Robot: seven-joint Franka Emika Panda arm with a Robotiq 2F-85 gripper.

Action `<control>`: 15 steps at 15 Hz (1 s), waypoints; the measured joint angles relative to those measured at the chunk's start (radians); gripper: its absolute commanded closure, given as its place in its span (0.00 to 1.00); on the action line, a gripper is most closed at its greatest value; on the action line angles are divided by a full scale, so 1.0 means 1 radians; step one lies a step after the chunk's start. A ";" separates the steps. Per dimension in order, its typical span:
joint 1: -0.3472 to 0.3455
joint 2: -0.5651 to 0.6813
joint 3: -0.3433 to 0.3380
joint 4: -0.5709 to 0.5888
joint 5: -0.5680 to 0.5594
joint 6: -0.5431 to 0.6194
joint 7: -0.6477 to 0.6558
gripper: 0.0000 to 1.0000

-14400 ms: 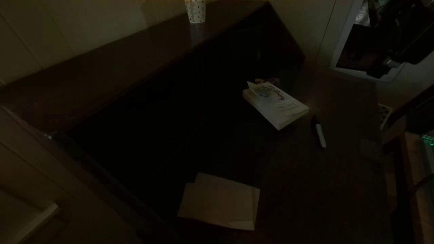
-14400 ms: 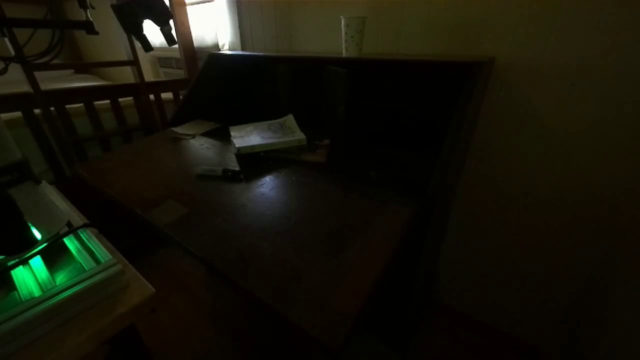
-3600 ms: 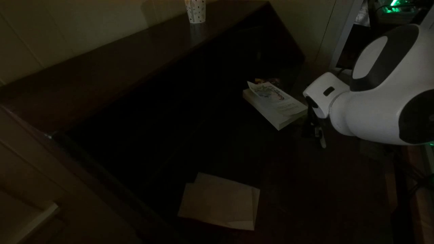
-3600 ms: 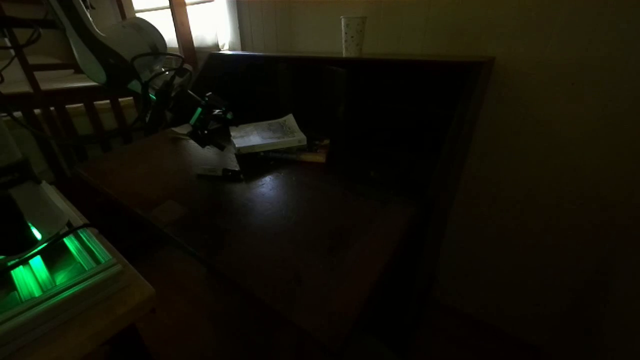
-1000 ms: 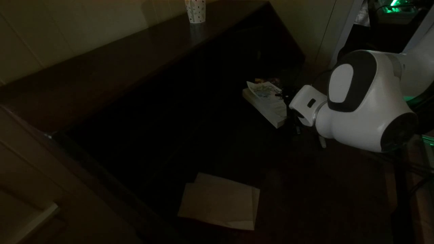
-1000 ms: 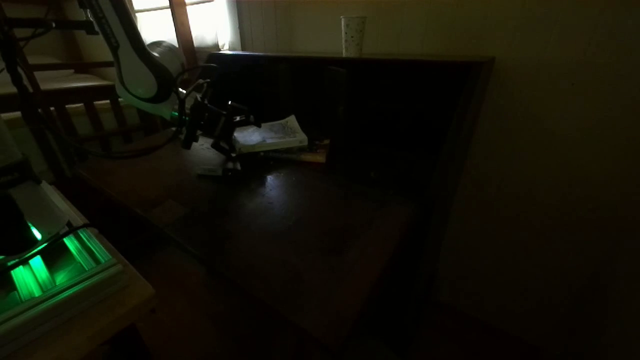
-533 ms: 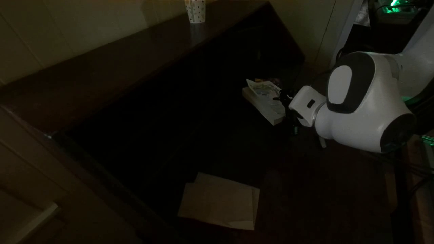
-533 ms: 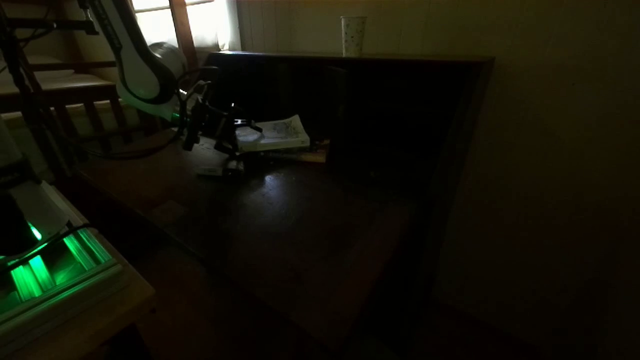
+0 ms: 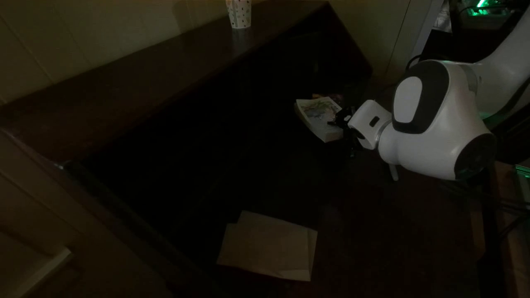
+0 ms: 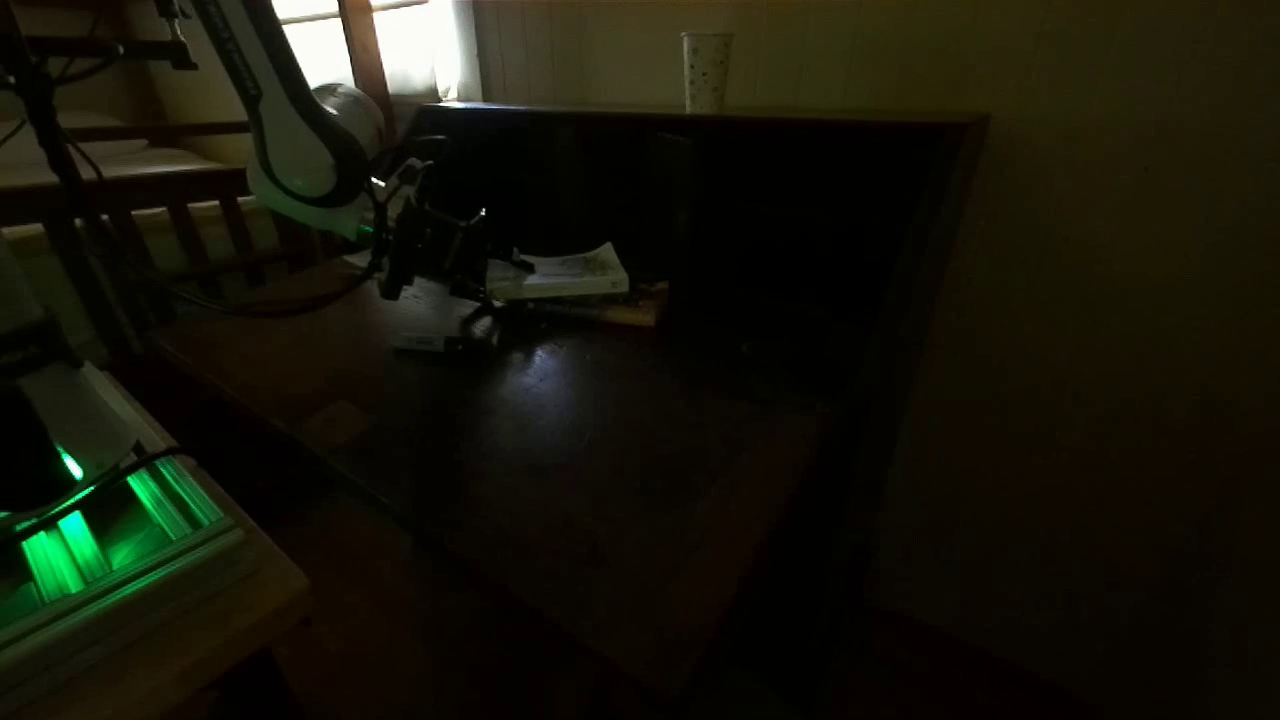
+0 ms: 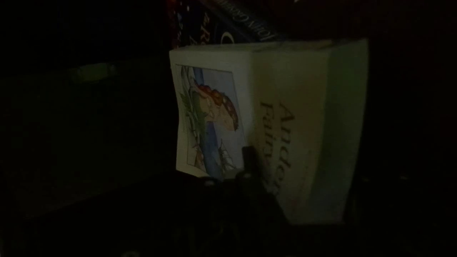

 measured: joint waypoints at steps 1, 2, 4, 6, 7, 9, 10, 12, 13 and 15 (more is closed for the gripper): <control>-0.005 0.002 0.000 0.004 -0.010 0.000 0.014 0.93; -0.009 0.004 0.000 0.008 -0.019 0.003 0.027 0.93; -0.017 0.005 0.000 0.012 -0.035 0.010 0.053 0.93; -0.019 0.004 0.001 0.014 -0.037 0.013 0.070 0.93; -0.019 0.004 0.001 0.014 -0.037 0.013 0.080 0.93; -0.020 0.001 0.001 0.014 -0.036 0.016 0.100 0.93; -0.020 -0.001 0.002 0.014 -0.034 0.019 0.106 0.93; -0.019 -0.006 0.006 0.013 -0.025 0.025 0.110 0.93; -0.019 -0.009 0.010 0.011 -0.013 0.025 0.110 0.93; -0.014 -0.021 0.020 0.002 0.023 0.025 0.108 0.93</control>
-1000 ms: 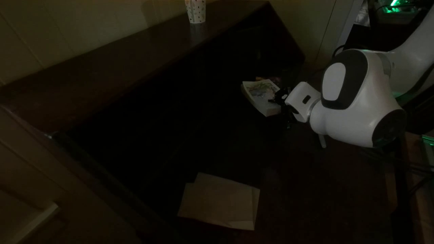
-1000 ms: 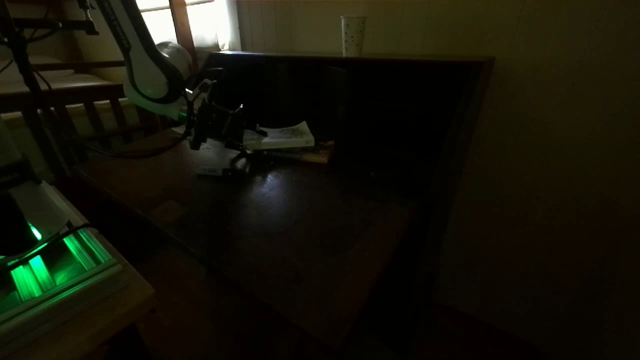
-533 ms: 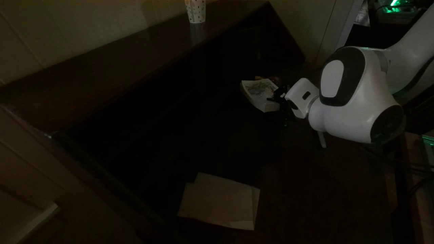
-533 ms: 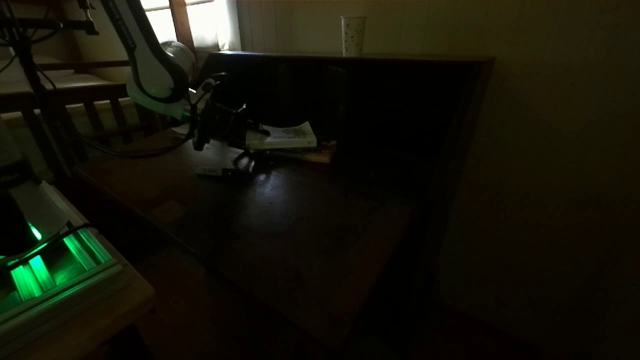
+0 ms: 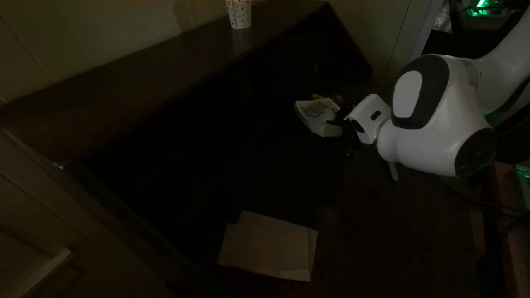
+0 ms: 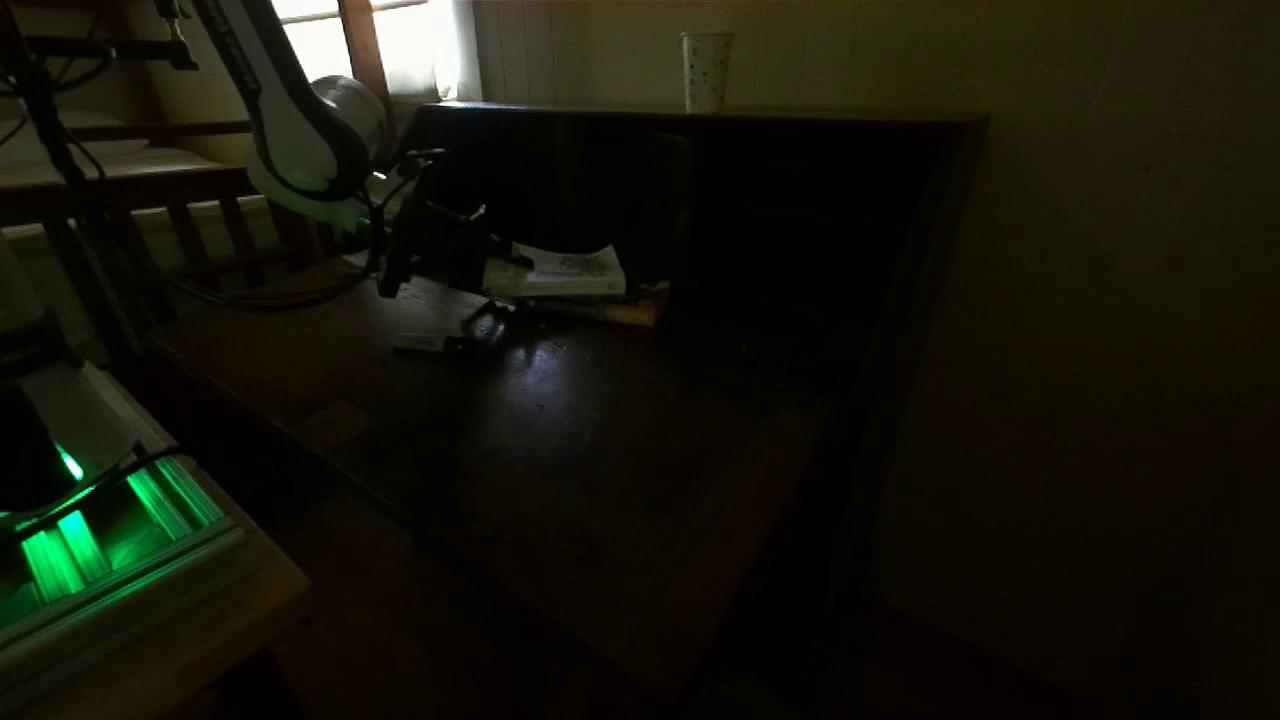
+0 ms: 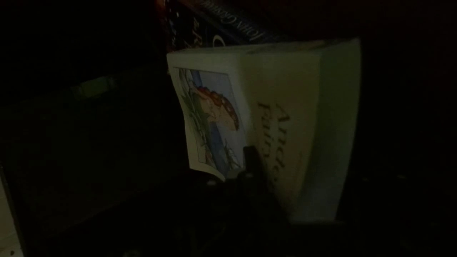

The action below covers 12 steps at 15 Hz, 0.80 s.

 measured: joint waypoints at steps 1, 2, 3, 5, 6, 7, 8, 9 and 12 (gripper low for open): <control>0.004 -0.008 0.006 -0.007 0.023 0.000 -0.004 0.93; 0.009 -0.018 0.012 -0.015 0.048 0.000 -0.009 0.93; 0.015 -0.030 0.017 -0.025 0.073 0.000 -0.016 0.93; 0.029 -0.058 0.023 -0.050 0.115 0.000 -0.021 0.93; 0.036 -0.074 0.025 -0.063 0.129 0.000 -0.021 0.93; 0.040 -0.090 0.025 -0.076 0.137 0.000 -0.021 0.93; 0.042 -0.107 0.025 -0.089 0.138 0.000 -0.017 0.93; 0.042 -0.121 0.024 -0.097 0.135 0.009 -0.009 0.93; 0.040 -0.152 0.011 -0.106 0.098 0.045 0.038 0.93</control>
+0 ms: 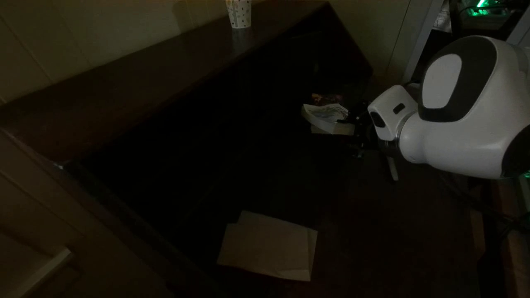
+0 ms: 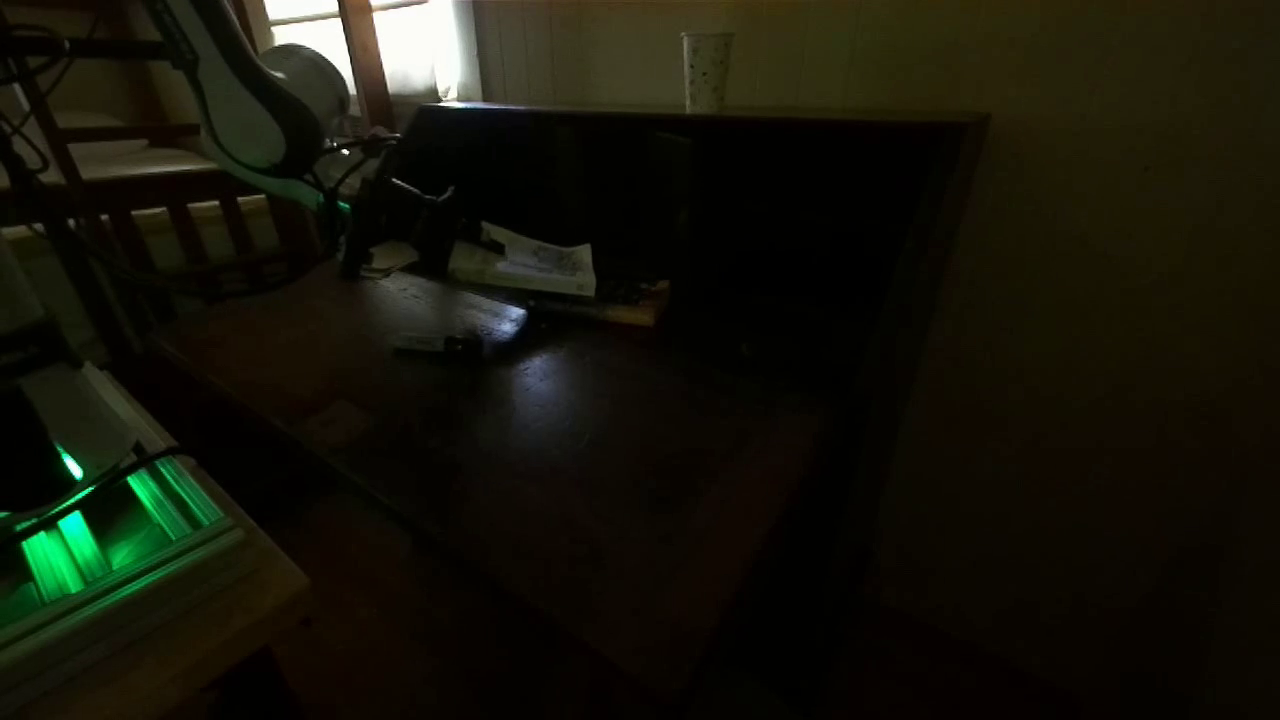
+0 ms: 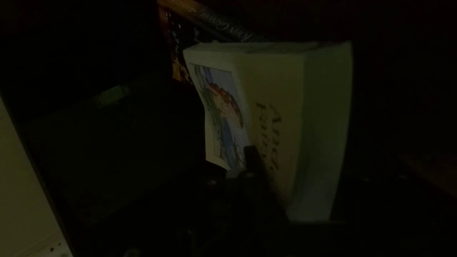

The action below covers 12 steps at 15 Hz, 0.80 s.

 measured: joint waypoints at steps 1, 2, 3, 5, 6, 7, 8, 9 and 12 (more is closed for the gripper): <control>-0.001 -0.009 -0.005 -0.002 -0.027 0.007 0.024 0.93; -0.001 -0.016 -0.010 -0.002 -0.056 0.013 0.048 0.93; -0.003 -0.023 -0.015 -0.002 -0.085 0.019 0.072 0.93; -0.004 -0.032 -0.025 -0.002 -0.149 0.026 0.122 0.93; -0.004 -0.033 -0.031 -0.001 -0.180 0.031 0.149 0.93; -0.005 -0.033 -0.035 -0.001 -0.205 0.034 0.172 0.93; -0.005 -0.033 -0.038 -0.001 -0.222 0.034 0.189 0.93; -0.005 -0.033 -0.038 -0.001 -0.236 0.034 0.203 0.93; -0.003 -0.031 -0.038 -0.001 -0.259 0.034 0.227 0.93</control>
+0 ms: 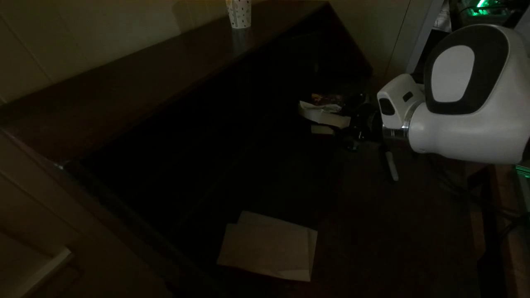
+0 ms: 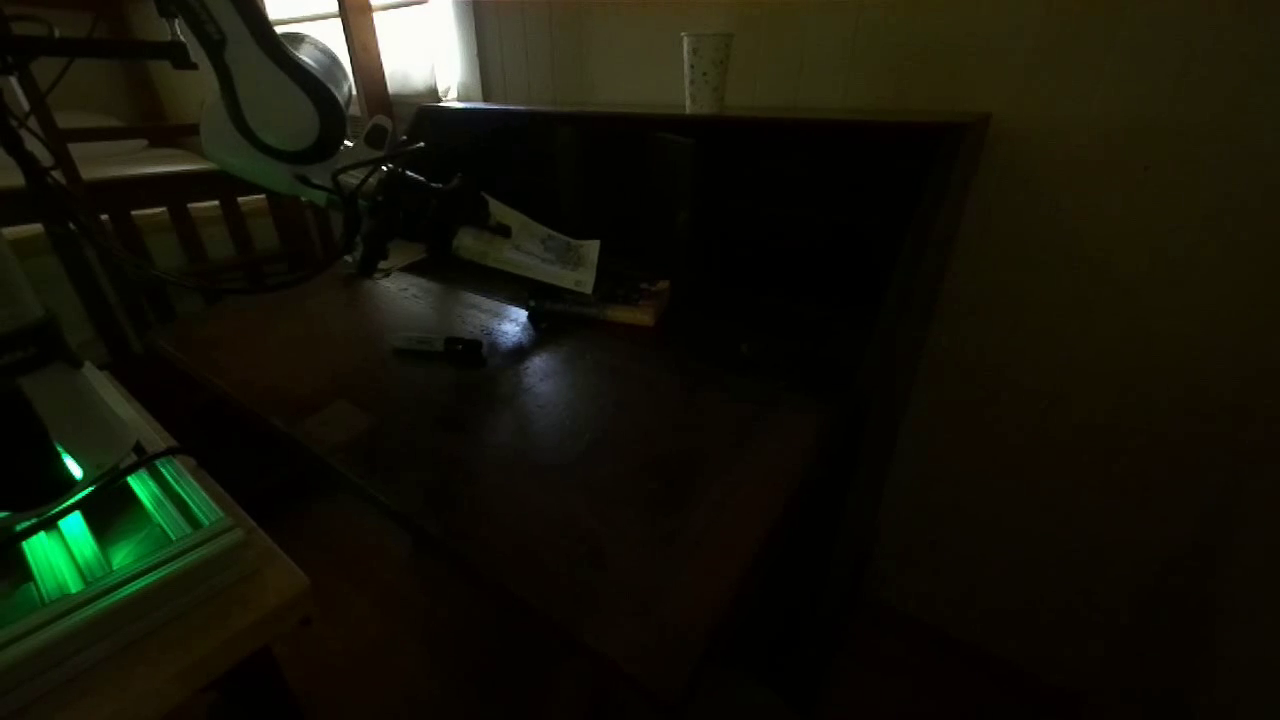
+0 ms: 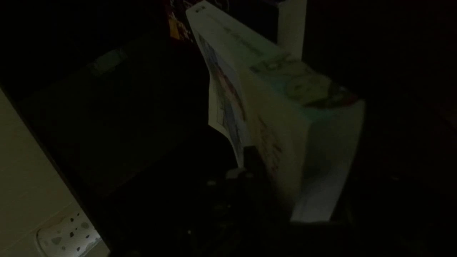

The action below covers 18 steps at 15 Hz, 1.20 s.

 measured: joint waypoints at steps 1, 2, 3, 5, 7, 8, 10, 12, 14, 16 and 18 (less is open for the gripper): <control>0.000 0.002 0.000 0.000 -0.007 0.002 0.009 0.93; 0.000 0.005 0.000 0.000 -0.010 0.004 0.019 0.93; 0.000 0.007 0.000 -0.001 -0.012 0.005 0.028 0.93; -0.001 0.008 0.000 -0.004 -0.024 0.005 0.055 0.93; 0.000 0.005 0.001 -0.005 -0.039 0.001 0.087 0.93; 0.005 0.001 0.006 -0.006 -0.038 -0.002 0.091 0.93; 0.016 -0.004 0.012 -0.009 -0.037 -0.001 0.092 0.93; 0.013 -0.003 0.003 -0.015 -0.032 0.013 0.082 0.93; 0.004 0.000 -0.018 -0.022 -0.021 0.022 0.056 0.93; -0.007 0.006 -0.037 -0.025 -0.010 0.026 0.024 0.93; -0.017 0.013 -0.051 -0.025 -0.009 0.026 0.004 0.93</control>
